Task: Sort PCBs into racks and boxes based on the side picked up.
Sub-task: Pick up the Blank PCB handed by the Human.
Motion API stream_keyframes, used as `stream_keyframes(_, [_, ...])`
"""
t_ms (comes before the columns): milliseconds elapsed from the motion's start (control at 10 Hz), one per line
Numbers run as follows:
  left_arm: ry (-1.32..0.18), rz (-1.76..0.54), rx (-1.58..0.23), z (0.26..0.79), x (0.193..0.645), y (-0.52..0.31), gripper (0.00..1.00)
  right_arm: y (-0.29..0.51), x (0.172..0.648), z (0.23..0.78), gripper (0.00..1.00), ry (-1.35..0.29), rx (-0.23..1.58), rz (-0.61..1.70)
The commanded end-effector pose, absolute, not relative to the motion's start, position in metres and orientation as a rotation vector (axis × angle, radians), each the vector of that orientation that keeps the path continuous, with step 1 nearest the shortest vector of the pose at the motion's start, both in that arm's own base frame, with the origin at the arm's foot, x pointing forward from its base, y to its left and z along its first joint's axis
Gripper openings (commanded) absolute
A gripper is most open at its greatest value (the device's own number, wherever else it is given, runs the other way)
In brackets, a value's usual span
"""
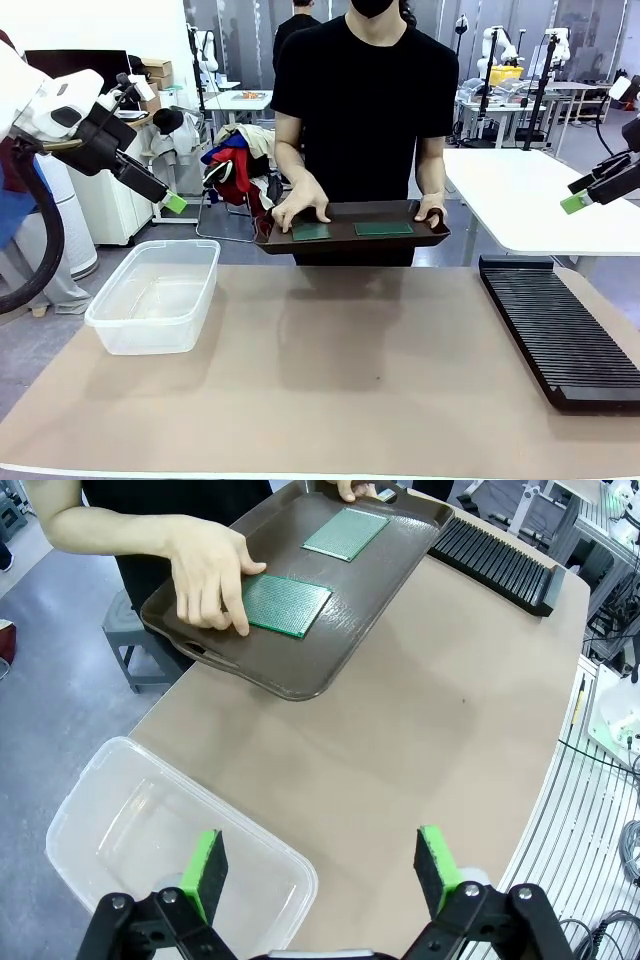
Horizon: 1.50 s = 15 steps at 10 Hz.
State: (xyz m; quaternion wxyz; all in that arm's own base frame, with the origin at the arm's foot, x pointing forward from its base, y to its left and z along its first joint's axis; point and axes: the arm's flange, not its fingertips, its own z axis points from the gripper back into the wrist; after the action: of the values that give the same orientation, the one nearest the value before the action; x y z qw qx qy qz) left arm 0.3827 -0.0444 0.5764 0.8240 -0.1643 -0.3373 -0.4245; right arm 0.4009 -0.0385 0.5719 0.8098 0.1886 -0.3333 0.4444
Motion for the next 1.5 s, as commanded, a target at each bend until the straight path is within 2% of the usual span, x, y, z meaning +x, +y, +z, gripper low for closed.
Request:
stream_keyframes(0, [-0.714,-0.906,-0.364,0.5751,0.3830,-0.0441,1.00,-0.0392,0.4027,0.5713,1.00,-0.715,0.421,0.950])
stream_keyframes(1400, [-0.714,-0.906,-0.364,0.5751,0.3830,-0.0441,1.00,-0.0392,0.4027,0.5713,1.00,-0.715,0.421,0.950])
